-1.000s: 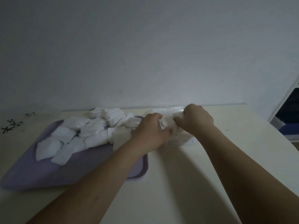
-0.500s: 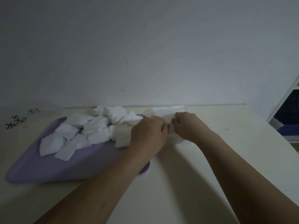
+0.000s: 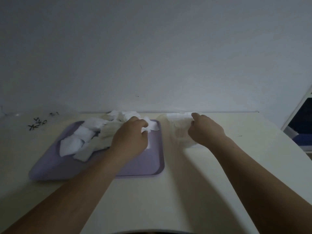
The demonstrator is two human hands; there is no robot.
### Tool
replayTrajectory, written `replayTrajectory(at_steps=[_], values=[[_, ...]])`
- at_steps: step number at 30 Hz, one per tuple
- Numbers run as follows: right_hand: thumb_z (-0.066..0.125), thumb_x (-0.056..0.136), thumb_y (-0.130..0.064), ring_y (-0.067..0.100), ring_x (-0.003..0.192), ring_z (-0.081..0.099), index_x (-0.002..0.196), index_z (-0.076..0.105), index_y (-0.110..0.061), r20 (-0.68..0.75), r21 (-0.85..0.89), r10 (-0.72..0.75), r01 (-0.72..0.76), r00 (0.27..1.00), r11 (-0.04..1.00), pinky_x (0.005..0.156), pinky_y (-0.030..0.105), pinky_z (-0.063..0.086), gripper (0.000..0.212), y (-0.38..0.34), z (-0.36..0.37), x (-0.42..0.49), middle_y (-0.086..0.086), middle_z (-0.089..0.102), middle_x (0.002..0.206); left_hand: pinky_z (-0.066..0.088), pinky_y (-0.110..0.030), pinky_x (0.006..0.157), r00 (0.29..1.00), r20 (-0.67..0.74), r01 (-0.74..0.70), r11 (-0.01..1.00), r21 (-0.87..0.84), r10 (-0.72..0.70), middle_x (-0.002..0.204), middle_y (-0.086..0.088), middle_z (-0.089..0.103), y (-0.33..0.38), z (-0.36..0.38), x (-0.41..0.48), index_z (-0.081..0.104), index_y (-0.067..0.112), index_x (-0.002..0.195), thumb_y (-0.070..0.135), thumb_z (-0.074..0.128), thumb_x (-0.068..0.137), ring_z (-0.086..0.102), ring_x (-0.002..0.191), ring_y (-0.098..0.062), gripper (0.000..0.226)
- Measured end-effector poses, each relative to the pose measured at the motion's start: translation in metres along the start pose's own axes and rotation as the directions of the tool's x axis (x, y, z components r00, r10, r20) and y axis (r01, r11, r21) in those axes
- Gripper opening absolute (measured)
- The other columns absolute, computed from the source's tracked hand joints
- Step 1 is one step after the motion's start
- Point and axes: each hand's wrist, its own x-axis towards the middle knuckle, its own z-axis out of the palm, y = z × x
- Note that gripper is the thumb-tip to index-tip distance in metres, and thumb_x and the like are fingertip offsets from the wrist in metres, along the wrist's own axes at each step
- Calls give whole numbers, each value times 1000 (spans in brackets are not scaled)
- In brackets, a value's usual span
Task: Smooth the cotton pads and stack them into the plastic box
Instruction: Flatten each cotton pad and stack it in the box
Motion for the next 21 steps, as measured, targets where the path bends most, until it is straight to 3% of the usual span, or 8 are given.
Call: replayTrajectory(at_steps=[3, 7, 9, 12, 14, 16, 18, 21], values=[[40, 88, -8, 32, 109, 55, 121, 55, -15, -94, 10, -22, 23, 995, 1000, 80, 38, 41, 37, -14, -2, -8, 7, 59, 118, 53, -37, 85, 992, 40, 117, 990, 73, -120, 117, -2, 66, -24, -13, -9, 66, 18, 120, 37, 69, 92, 65, 103, -26, 33], [46, 92, -6, 32, 122, 59, 136, 62, -15, -315, 125, -258, 309, 914, 943, 92, 40, 52, 48, -50, 9, -23, 9, 65, 130, 45, -32, 75, 978, 76, 189, 981, 49, -192, 104, -1, 68, -33, -12, -22, 57, 19, 118, 51, 76, 84, 65, 99, -25, 50], [48, 93, -6, 29, 117, 64, 130, 69, -15, -268, 293, -322, 395, 908, 871, 98, 41, 53, 44, -72, 25, -31, 9, 70, 126, 50, -34, 83, 985, 73, 153, 988, 19, -154, 109, -3, 68, -36, -6, -23, 55, 18, 129, 46, 79, 83, 65, 105, -26, 59], [53, 94, -8, 26, 116, 66, 130, 69, -16, -83, 443, -294, 299, 952, 845, 101, 36, 52, 41, -89, 55, -37, 6, 72, 125, 55, -39, 89, 977, 103, 196, 977, -80, -187, 98, 2, 67, -42, 3, -20, 52, 20, 136, 38, 80, 83, 68, 98, -24, 62], [57, 93, -11, 24, 116, 66, 136, 65, -17, 9, 448, -258, 227, 966, 865, 98, 24, 47, 44, -90, 68, -33, 5, 71, 126, 55, -35, 82, 967, 142, 234, 957, -173, -211, 83, 8, 63, -49, 7, -17, 55, 23, 125, 31, 82, 83, 66, 83, -19, 51], [63, 91, -13, 21, 115, 66, 142, 60, -19, 69, 468, -249, 189, 966, 863, 94, 19, 43, 52, -90, 73, -27, 4, 70, 126, 48, -28, 67, 964, 179, 234, 946, -225, -196, 72, 12, 59, -55, 7, -15, 58, 27, 101, 24, 83, 82, 60, 70, -14, 31], [69, 87, -13, 22, 119, 65, 146, 56, -19, 101, 497, -282, 198, 954, 845, 99, 23, 46, 60, -90, 74, -18, 5, 67, 132, 37, -23, 58, 966, 206, 204, 946, -252, -153, 65, 14, 54, -57, 6, -15, 57, 30, 79, 24, 80, 79, 50, 60, -7, 24], [76, 84, -18, 21, 120, 64, 142, 61, -18, 100, 478, -323, 240, 941, 845, 99, 25, 48, 60, -92, 75, -11, 5, 67, 132, 42, -22, 61, 973, 196, 174, 941, -289, -120, 72, 12, 61, -55, 6, -14, 60, 35, 77, 31, 73, 73, 56, 63, -3, 14]])
